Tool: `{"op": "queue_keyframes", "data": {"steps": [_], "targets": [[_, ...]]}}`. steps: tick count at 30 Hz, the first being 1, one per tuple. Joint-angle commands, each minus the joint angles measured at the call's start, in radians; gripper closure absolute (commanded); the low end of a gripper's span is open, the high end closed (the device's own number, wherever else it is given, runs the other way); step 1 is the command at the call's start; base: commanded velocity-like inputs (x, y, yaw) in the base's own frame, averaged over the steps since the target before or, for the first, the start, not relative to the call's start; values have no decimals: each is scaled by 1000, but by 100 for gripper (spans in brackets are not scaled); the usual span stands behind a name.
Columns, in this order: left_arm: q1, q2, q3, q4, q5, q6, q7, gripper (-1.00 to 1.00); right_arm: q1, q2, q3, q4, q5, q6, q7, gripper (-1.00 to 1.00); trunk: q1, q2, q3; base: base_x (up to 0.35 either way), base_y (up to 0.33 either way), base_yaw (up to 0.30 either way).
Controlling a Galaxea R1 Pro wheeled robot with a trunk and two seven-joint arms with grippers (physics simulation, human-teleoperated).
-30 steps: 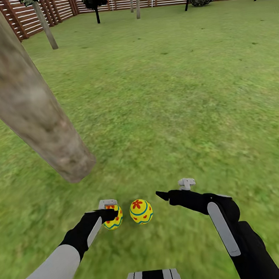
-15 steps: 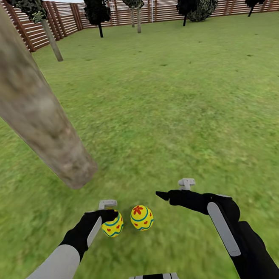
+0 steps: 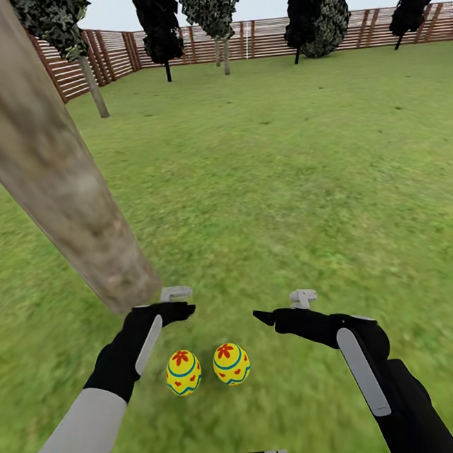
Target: Take the three Easter eggs out of the wicker basket on the lawn in the garden, then place them on the lawn next to a single tree (choose any tree) so that all three eggs are next to the same tree and none are left in the basket.
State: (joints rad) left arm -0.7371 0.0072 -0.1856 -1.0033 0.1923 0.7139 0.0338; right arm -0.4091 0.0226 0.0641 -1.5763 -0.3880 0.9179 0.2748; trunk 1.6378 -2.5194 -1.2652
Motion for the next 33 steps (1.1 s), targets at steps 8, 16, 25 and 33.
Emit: {"op": "queue_keyframes", "data": {"steps": [8,16,25,33], "targets": [[5,2,1,-142,6,127,6,-100,0,1,-1,-1,8,4,7,-100,-4,2,30,0,0,0],[5,1,-1,-150,4,141,6,-100,-1,1,-1,-1,8,4,7,-100,-7,4,61,0,0,0],[5,1,-2,-146,1,144,5,-100,-1,1,-1,-2,8,3,6,-100,-11,6,96,0,0,0],[4,1,-5,-144,2,144,4,-100,-1,0,-1,-2,8,3,6,-100,-15,8,127,0,0,0]]}}
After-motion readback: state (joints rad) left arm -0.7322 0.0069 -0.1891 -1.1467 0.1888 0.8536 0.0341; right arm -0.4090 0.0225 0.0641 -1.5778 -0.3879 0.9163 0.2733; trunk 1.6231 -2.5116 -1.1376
